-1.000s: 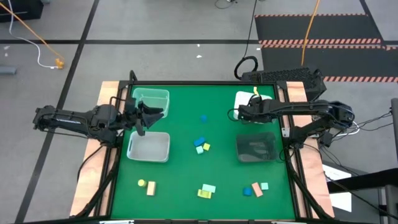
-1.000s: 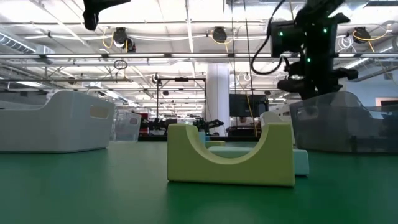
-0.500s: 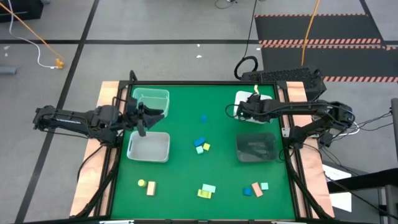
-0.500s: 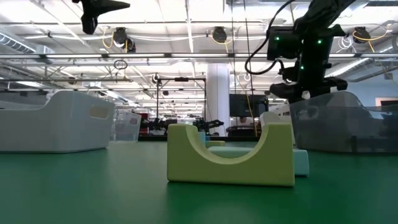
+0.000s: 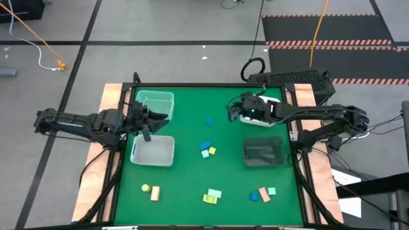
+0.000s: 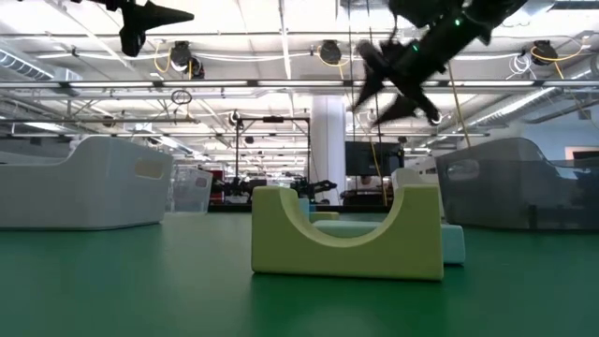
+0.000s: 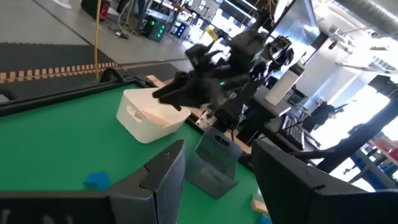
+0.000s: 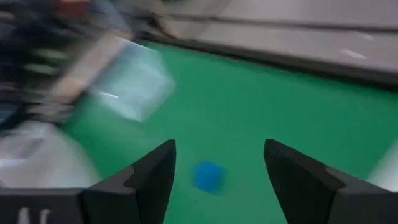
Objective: Sort & place blocks by color
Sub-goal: Put the top blue block into the white transparent bin
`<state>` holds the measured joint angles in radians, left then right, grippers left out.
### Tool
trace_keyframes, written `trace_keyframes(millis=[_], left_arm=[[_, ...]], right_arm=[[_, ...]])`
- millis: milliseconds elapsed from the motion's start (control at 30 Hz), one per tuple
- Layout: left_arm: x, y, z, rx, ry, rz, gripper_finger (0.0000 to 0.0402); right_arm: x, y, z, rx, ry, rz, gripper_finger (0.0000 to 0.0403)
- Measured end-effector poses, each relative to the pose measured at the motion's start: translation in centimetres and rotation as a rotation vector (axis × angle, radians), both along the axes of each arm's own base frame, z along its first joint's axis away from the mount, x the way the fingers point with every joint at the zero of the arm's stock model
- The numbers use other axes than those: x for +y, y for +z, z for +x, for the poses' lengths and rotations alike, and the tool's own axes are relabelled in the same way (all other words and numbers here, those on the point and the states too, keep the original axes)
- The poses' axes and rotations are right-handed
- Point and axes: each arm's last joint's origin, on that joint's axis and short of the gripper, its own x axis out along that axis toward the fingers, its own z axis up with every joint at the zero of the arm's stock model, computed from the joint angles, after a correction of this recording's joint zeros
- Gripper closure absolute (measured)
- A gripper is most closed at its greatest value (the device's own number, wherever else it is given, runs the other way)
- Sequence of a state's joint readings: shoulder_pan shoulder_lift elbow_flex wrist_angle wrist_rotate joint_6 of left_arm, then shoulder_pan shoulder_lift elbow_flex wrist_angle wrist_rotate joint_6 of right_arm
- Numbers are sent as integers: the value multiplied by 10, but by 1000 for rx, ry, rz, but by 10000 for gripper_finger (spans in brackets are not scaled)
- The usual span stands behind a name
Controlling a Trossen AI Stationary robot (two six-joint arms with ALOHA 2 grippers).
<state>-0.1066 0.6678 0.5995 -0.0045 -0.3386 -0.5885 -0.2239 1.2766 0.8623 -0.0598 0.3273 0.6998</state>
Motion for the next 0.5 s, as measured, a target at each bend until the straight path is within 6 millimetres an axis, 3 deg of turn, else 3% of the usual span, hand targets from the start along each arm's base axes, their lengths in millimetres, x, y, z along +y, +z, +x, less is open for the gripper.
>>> trace_keyframes(millis=[200,500], left_arm=[[0,-1,0,16,-2,31,215],[0,-2,0,23,0,32,215]], right_arm=[[18,0,27,-153,128,-34,176],[39,-48,69,-228,149,74,177]])
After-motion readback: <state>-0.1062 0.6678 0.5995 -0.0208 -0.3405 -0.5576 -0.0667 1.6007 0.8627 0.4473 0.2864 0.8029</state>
